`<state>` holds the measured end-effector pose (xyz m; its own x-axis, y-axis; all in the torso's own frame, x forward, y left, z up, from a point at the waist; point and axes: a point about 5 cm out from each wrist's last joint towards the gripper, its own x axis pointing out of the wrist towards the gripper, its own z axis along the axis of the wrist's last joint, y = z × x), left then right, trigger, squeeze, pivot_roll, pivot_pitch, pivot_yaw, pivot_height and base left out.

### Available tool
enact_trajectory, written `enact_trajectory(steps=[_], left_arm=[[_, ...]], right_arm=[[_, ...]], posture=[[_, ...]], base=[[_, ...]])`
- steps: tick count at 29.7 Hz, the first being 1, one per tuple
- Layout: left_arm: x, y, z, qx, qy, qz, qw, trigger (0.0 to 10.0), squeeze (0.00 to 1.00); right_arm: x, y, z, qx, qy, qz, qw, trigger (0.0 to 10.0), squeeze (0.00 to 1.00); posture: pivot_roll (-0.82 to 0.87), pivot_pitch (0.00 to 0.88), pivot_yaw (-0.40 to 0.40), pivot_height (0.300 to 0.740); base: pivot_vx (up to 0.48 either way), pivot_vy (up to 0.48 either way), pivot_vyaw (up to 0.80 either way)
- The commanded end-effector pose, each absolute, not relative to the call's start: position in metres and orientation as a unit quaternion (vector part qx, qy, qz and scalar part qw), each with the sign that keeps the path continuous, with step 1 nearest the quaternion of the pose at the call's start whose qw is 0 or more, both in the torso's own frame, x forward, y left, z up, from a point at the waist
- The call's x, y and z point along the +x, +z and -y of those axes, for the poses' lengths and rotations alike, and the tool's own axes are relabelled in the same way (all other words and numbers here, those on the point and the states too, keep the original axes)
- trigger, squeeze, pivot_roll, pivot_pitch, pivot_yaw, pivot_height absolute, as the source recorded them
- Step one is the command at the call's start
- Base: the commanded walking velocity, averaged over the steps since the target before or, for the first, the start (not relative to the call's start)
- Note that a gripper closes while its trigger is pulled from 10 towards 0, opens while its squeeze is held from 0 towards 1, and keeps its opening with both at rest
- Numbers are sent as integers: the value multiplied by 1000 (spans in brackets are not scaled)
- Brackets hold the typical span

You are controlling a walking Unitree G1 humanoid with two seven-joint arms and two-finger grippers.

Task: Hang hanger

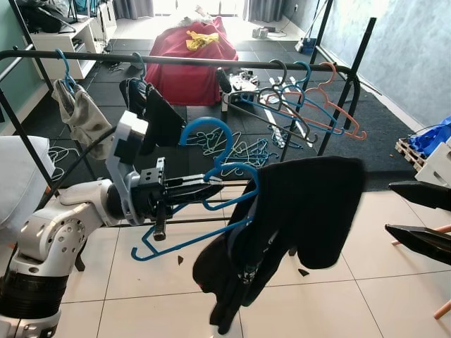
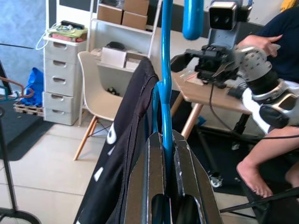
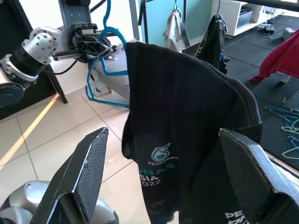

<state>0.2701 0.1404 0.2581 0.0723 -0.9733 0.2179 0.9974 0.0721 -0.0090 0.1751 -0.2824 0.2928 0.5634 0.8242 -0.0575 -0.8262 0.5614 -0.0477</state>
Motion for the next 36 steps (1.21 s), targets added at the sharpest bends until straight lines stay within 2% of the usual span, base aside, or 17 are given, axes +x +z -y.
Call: enact_trajectory(steps=[1,3,5,9,21,22,23,24,25,30,36], left_arm=[[265,272,-142,-65,-690,101,714,0,0],[263,276,-142,-68,-699,109,704,0,0],[258,280,-142,-64,-720,107,682,0,0],[255,283,-143,-61,-732,109,670,0,0],[254,294,-146,-77,-740,132,655,0,0],[254,297,-146,-84,-741,140,652,0,0],[254,300,-146,-90,-741,146,649,0,0],[254,300,-146,-90,-741,146,649,0,0],[254,301,-146,-94,-742,151,646,0,0],[255,302,-144,-98,-741,154,646,0,0],[260,300,-147,-103,-728,153,661,0,0]], right_arm=[[175,292,281,-43,465,-10,884,10000,0],[177,291,280,-44,461,-9,887,10000,0],[180,292,279,-48,456,-2,889,10000,0],[183,289,275,-50,462,-9,885,10000,0],[185,274,264,-45,481,-39,874,10000,0],[184,271,259,-41,492,-45,869,8118,0],[184,268,255,-37,499,-49,864,4392,0],[184,268,255,-37,499,-49,864,4392,0],[184,266,251,-31,506,-48,861,0,0],[186,265,245,-18,516,-34,856,0,0],[190,267,244,-15,512,-19,859,0,0]], posture=[[-141,91,-26,740],[-141,90,-26,740],[-139,88,-26,740],[-133,83,-28,740],[-134,80,-27,740],[-134,80,-27,740],[-134,80,-27,740],[-134,80,-27,740],[-138,76,-27,740],[-138,73,-26,740],[-139,75,-26,740]], base=[[0,0,0],[0,0,0],[0,0,0],[0,0,0],[0,0,0],[0,0,0],[0,0,0],[0,0,0],[0,0,0],[0,0,0],[0,0,0]])
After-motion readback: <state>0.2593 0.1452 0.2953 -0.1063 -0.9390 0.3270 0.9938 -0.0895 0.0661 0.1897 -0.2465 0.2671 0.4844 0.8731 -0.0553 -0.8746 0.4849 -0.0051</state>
